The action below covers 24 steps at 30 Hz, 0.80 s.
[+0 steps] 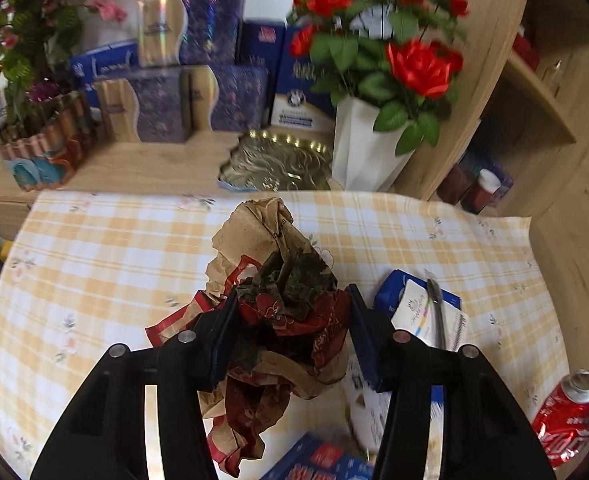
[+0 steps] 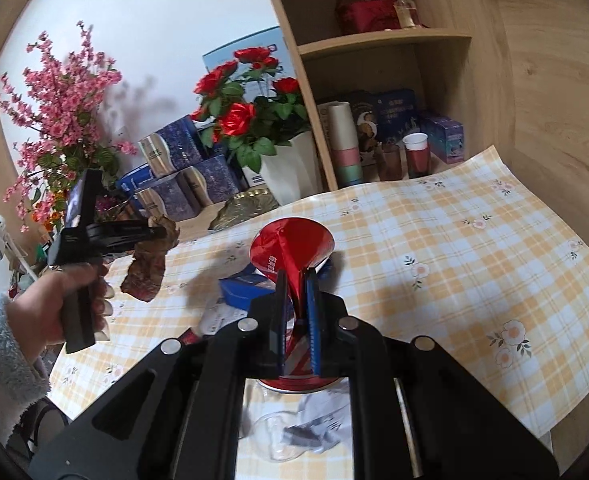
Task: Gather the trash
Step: 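Grasp the crumpled brown paper bag with the left tool while the right tool holds the can, then carry the bag over the brown bin and open the left tool to drop it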
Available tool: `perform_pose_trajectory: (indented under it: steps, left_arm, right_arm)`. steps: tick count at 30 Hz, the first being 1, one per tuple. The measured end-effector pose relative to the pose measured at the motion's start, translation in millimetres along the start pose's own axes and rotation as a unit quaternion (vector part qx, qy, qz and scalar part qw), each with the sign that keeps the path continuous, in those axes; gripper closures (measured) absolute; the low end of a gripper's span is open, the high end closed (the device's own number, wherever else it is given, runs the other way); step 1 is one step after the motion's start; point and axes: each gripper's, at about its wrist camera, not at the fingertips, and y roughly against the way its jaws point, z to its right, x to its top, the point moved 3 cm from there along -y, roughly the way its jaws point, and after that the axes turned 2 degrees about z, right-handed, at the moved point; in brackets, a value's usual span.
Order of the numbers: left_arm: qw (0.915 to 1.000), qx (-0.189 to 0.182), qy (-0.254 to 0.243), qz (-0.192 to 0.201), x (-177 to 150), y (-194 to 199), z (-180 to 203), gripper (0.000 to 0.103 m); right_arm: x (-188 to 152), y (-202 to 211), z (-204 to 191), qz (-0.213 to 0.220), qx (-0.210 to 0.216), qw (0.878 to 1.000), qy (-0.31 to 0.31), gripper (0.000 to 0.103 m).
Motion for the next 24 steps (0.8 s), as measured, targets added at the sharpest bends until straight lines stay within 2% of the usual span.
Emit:
perform_pose_trajectory:
  steps: [8,16,24]
  left_arm:
    - [0.9992,-0.026,-0.006,0.03,-36,97,-16,0.053]
    - [0.9967,-0.065,-0.018,0.044,-112,183,-14,0.053]
    - [0.9935,-0.091,-0.051,0.045,-196,231,3,0.053]
  right_arm:
    - [-10,36,-29,0.004,0.013,1.0,0.016,0.091]
    - [-26,78,-52,0.009,0.024,0.999,0.032,0.091]
    - [-50,109,-64,0.005,0.03,0.998,0.048,0.091]
